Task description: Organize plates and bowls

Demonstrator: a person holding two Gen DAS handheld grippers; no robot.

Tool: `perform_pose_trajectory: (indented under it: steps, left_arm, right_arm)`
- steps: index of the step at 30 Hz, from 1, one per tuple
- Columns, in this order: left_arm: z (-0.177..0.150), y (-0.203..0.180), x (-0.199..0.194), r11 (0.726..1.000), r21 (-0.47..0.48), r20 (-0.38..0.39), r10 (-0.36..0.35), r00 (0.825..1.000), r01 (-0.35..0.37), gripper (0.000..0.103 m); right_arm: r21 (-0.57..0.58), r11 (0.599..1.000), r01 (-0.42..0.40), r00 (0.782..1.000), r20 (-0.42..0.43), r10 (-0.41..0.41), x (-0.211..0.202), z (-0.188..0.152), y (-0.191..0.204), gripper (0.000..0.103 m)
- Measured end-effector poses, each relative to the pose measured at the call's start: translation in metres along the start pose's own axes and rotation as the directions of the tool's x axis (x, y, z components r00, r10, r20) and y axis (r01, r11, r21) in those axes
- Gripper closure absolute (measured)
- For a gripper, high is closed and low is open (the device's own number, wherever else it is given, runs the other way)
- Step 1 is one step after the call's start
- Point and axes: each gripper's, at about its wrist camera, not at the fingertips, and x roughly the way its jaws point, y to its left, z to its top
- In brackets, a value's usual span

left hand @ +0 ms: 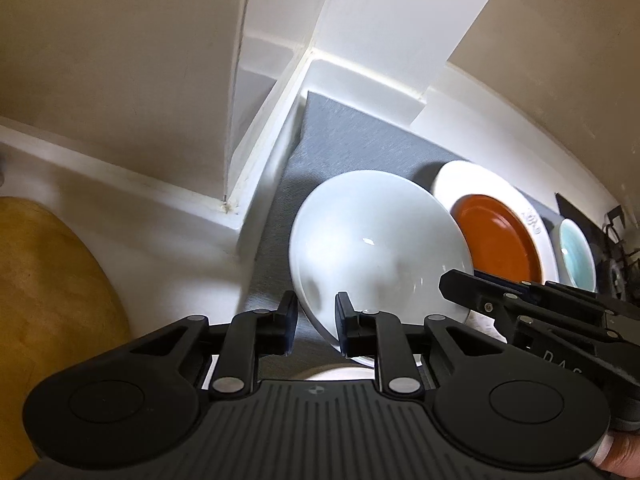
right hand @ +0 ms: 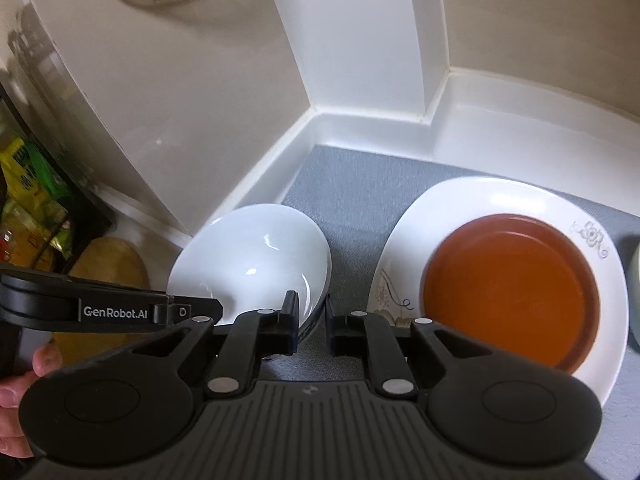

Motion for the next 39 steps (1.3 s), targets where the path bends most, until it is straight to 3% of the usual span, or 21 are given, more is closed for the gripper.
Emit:
perform_pose_trajectory:
  steps: [10, 17, 24, 29, 39]
  left_arm:
    - [0.005, -0.05, -0.027, 0.998, 0.065, 0.014, -0.025, 1.0, 0.024, 0.081]
    - [0.009, -0.114, -0.026, 0.982, 0.179, -0.011, -0.065, 0.998, 0.066, 0.081]
    - [0.014, -0.198, -0.002, 0.957, 0.275, -0.065, -0.075, 0.995, 0.09, 0.081]
    - [0.022, -0.248, 0.022, 0.948, 0.299, -0.094, -0.082, 0.992, 0.106, 0.081]
    - [0.031, -0.319, 0.067, 0.925, 0.373, -0.151, -0.012, 0.988, 0.069, 0.081]
  right_arm:
    - [0.018, 1.0, 0.006, 0.991, 0.134, -0.008, -0.063, 0.009, -0.021, 0.089]
    - [0.123, 0.991, 0.056, 0.975, 0.207, -0.081, -0.102, -0.001, -0.069, 0.089]
    - [0.259, 0.961, 0.099, 0.949, 0.266, -0.169, -0.136, -0.023, -0.133, 0.089]
    - [0.296, 0.946, 0.134, 0.932, 0.286, -0.222, -0.151, -0.031, -0.178, 0.089]
    - [0.349, 0.93, 0.116, 0.928, 0.296, -0.227, -0.154, -0.041, -0.257, 0.089]
